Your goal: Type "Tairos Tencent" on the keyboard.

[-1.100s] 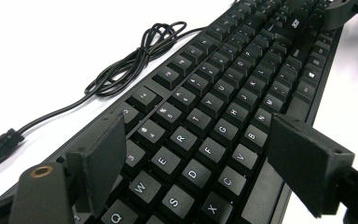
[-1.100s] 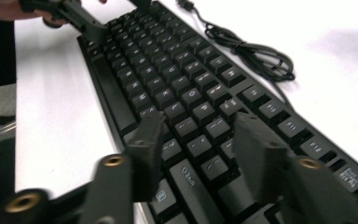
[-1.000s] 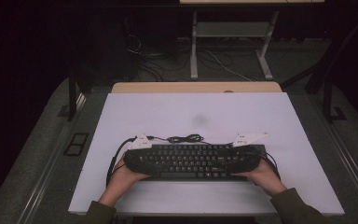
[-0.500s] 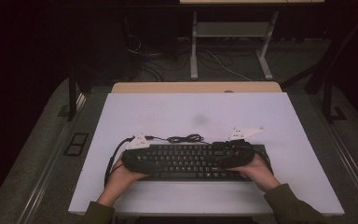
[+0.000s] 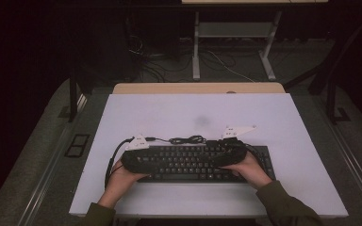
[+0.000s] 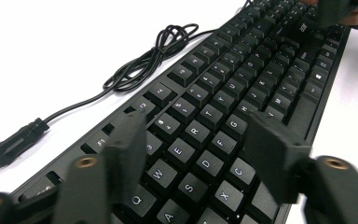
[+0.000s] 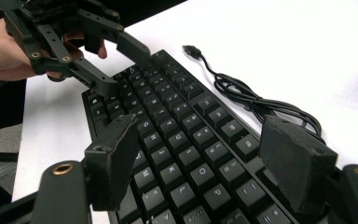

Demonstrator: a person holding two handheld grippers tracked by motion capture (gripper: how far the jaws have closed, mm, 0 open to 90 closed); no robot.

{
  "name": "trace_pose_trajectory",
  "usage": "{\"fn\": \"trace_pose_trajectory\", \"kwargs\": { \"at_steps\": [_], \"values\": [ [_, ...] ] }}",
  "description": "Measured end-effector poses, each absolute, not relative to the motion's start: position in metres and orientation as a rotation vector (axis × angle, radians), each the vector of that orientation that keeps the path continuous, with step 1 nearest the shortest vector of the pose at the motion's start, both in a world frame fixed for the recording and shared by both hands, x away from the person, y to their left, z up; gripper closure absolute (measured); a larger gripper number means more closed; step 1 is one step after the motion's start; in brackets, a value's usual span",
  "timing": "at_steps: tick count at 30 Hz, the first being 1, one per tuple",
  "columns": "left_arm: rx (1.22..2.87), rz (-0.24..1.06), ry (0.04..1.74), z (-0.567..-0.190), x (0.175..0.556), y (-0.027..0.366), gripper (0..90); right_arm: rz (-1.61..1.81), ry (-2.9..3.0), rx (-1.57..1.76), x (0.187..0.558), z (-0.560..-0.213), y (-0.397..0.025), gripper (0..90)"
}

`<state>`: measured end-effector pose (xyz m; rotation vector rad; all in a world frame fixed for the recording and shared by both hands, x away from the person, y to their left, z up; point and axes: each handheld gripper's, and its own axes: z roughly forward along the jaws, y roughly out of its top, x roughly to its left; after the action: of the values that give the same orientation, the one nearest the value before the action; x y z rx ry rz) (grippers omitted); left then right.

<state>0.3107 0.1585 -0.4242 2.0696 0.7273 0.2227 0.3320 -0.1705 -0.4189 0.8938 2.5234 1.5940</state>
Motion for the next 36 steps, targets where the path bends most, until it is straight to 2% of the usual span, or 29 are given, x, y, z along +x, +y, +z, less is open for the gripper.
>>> {"fn": "trace_pose_trajectory", "kwargs": {
  "at_steps": [4, 18, 36],
  "values": [
    [2.071, 0.219, 0.739, -0.425, 0.312, 0.158, 49.8, 1.598, 2.52, 0.887, 0.334, -0.419, -0.166, 27.5],
    [2.113, 0.21, 0.73, -0.426, 0.317, 0.156, 89.0, 1.595, 2.533, 0.851, 0.335, -0.42, -0.158, 27.1],
    [2.15, 0.2, 0.72, -0.434, 0.324, 0.148, 89.0, 1.585, 2.543, 0.824, 0.335, -0.422, -0.155, 27.0]
  ]
}}
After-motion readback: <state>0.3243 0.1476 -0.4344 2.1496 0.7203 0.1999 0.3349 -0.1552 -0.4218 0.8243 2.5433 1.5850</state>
